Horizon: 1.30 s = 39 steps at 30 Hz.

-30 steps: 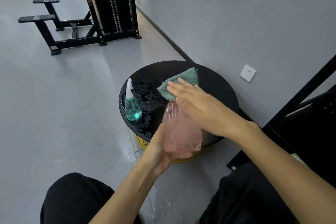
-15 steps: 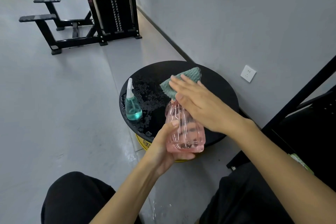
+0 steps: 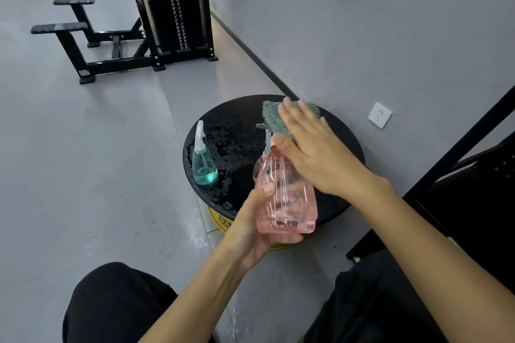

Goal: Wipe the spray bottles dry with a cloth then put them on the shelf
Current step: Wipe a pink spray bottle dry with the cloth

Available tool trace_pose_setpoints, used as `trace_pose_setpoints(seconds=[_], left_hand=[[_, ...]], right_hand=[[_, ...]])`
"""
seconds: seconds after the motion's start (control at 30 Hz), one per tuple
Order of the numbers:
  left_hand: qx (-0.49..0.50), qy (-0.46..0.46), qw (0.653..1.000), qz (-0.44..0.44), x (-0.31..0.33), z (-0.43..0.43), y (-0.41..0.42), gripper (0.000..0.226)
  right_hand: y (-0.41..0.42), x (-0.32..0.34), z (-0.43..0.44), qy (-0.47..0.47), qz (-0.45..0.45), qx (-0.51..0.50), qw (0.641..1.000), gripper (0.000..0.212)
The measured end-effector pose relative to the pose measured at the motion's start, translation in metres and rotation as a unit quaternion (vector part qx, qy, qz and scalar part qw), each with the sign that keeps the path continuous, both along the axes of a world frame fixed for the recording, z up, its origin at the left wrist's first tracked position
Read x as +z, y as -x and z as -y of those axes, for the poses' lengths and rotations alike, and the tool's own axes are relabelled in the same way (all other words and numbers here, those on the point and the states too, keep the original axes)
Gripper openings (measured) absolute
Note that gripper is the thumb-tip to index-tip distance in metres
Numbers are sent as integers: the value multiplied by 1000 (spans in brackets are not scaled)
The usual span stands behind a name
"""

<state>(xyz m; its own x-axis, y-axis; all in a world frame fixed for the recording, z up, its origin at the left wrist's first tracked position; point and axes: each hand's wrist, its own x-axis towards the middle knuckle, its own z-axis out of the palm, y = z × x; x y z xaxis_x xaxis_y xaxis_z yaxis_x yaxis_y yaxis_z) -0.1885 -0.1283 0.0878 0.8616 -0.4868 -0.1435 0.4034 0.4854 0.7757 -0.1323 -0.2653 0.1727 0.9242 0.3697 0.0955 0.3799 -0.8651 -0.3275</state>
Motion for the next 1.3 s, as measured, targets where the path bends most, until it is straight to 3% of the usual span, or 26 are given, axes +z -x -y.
trace_pose_setpoints(seconds=[0.1,0.33,0.5,0.83,1.1,1.3], left_hand=[[-2,-3,1000,0,-1,1,3,73],[19,23,1000,-10,0,-4,1,84],[8,29,999,-9,3,-2,1,75],[9,45,999,-4,6,-8,-1,73],[-10,-12,1000,-4,7,4,4,72],[-1,-28,1000,-12,4,0,5,43]], right_hand=[[-6,-2,4,-14,3,-29,999,70],[21,-13,3,-15,-15,11,1000,75],[3,-8,8,-53,-9,-29,998,79],[20,-25,9,-149,-34,34,988,70],[-3,-2,-5,-87,-24,-34,995,85],[15,-5,-18,-14,-12,58,998,65]])
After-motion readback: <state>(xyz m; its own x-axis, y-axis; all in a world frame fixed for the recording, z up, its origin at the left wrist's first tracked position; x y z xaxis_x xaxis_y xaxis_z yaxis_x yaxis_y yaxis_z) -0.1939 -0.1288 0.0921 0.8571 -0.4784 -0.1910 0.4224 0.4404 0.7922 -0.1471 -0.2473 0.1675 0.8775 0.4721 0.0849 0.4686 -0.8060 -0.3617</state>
